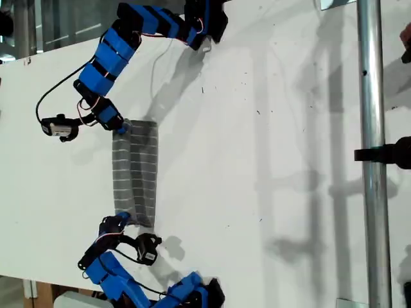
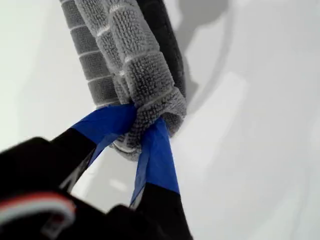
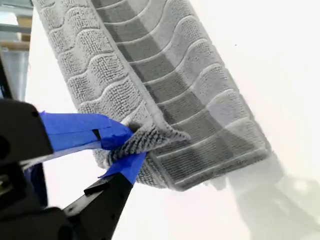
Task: Grasp corners of a towel and fold twice.
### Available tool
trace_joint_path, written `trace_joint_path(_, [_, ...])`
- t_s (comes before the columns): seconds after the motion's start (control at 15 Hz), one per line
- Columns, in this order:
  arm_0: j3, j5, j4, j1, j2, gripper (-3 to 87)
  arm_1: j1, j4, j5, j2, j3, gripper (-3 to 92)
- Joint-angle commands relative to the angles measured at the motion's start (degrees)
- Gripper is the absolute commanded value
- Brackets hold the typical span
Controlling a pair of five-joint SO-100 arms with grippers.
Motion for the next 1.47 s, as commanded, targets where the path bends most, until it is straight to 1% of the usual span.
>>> trace_joint_path(0.0, [6.6,-1.5,-4.3,-1.1,1.1,-2.9,-2.2,-1.8,1.5,-1.0,4.4,-0.2])
trace_joint_path(0.27, [14.3,-3.3,-10.9,-1.1,-3.0,-2.9,-4.5,-5.3,3.9,-8.5,6.1,-0.2])
trace_joint_path(0.4, [13.4,-4.0,-11.2,-1.8,-6.3,-1.9,-2.9,-5.7,4.4,-12.0,4.7,-0.2])
trace_joint_path(0.47, [13.0,-4.7,-11.2,-2.0,-7.3,5.1,-2.3,-5.2,5.2,-12.9,4.5,9.3])
trace_joint_path(0.53, [12.9,-5.5,-10.4,-2.4,-7.4,17.5,-1.8,-4.0,5.9,-12.9,4.4,30.2])
trace_joint_path(0.6, [12.3,-6.4,-8.6,-3.0,-6.9,23.8,-1.2,-2.5,6.4,-12.0,4.4,36.0])
trace_joint_path(0.67, [11.9,-7.9,-6.2,-3.7,-4.5,27.9,-0.7,-1.1,6.6,-9.5,5.4,36.8])
trace_joint_path(0.8, [12.3,-9.1,-2.0,-3.9,5.7,31.3,1.4,2.3,8.0,0.3,9.3,35.5])
trace_joint_path(0.93, [13.3,-10.8,1.4,-2.0,16.4,30.8,3.4,4.5,10.1,11.3,16.1,37.6])
trace_joint_path(1.0, [16.3,-12.0,1.6,-0.3,21.6,30.1,4.0,4.3,11.8,16.3,21.2,40.4])
trace_joint_path(1.2, [31.7,-15.6,-2.2,5.6,37.9,27.9,4.5,2.7,14.6,22.7,31.6,44.1])
trace_joint_path(1.4, [49.7,-22.4,-8.5,17.1,57.0,25.0,8.9,-2.6,22.7,31.8,46.9,45.4])
